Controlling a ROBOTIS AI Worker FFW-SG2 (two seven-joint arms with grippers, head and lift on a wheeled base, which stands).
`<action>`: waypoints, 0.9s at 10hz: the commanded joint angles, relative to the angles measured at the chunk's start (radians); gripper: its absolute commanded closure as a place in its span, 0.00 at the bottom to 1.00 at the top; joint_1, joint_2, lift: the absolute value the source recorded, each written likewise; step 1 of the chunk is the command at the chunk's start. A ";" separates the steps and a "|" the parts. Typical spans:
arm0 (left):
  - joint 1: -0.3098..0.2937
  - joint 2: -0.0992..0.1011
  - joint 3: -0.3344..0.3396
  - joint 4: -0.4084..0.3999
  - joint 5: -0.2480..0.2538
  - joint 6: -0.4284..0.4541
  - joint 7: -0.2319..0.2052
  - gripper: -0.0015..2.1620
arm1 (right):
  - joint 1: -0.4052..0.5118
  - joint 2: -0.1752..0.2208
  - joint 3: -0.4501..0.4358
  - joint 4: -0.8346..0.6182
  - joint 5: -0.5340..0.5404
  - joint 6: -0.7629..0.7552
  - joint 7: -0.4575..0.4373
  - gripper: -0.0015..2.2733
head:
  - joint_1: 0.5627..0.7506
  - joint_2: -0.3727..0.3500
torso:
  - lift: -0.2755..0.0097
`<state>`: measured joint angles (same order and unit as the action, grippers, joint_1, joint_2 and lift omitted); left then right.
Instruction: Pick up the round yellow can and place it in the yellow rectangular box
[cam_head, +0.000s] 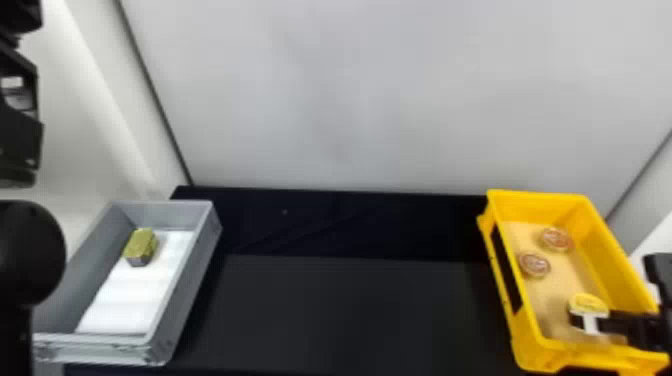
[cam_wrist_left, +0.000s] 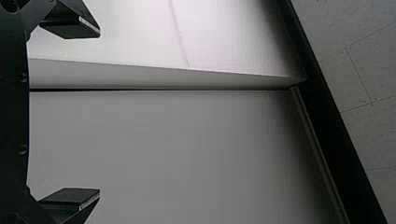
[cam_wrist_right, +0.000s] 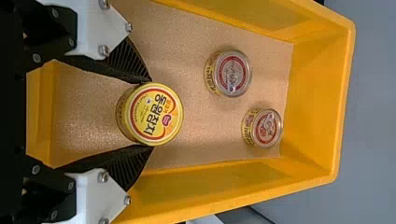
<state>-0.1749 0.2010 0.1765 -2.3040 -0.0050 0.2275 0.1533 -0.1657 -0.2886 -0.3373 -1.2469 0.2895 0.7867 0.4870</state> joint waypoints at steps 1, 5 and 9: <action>0.000 0.000 0.002 0.000 -0.001 0.000 0.000 0.04 | 0.002 0.000 0.007 -0.006 -0.030 0.024 -0.033 0.10 | 0.70 0.59 | 0.96; 0.002 0.000 0.003 0.000 -0.001 0.000 0.000 0.04 | 0.002 -0.006 0.011 -0.005 -0.052 0.016 -0.022 0.02 | 0.70 0.59 | 0.96; 0.011 -0.002 0.011 0.000 -0.003 0.000 0.000 0.04 | 0.014 -0.012 0.030 -0.161 -0.027 0.037 -0.020 0.03 | 0.70 0.59 | 0.96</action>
<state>-0.1676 0.1996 0.1842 -2.3039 -0.0076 0.2271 0.1534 -0.1586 -0.2958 -0.3170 -1.3168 0.2420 0.8053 0.4652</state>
